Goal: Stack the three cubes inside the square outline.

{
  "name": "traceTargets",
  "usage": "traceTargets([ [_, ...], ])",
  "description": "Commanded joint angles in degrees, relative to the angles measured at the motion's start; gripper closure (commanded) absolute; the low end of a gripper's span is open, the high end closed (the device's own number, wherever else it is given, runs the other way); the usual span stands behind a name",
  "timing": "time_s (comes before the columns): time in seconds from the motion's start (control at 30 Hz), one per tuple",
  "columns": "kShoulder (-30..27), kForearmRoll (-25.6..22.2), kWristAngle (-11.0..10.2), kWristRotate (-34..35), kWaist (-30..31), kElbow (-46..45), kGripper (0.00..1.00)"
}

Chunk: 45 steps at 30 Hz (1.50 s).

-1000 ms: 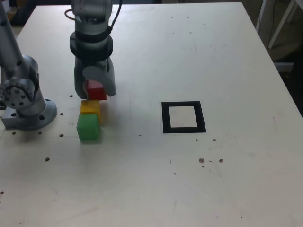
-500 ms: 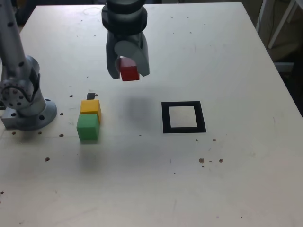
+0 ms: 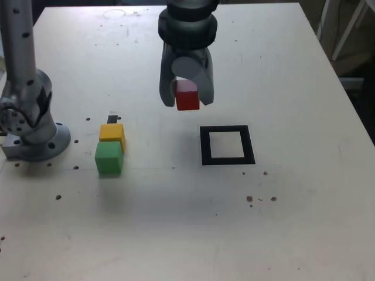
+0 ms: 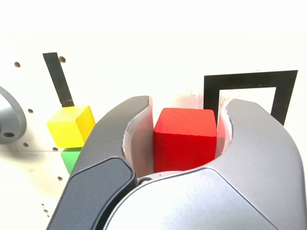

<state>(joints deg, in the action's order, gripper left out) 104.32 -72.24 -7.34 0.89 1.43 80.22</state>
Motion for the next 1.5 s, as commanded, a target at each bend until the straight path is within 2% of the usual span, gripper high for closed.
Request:
traceTargets([
  [0.0, 1.80, -0.37, 0.23, 0.92, 1.30, 1.52, 0.67],
  [0.53, 10.36, 2.35, 2.13, 2.72, 2.72, 5.56, 0.67],
  [1.3, 16.09, 5.55, 2.59, 2.77, 2.88, 6.92, 0.66],
  [1.37, 16.29, 5.72, 2.48, 2.65, 2.88, 6.92, 0.58],
  [1.47, 16.46, 5.79, 2.34, 2.40, 2.88, 6.70, 0.31],
])
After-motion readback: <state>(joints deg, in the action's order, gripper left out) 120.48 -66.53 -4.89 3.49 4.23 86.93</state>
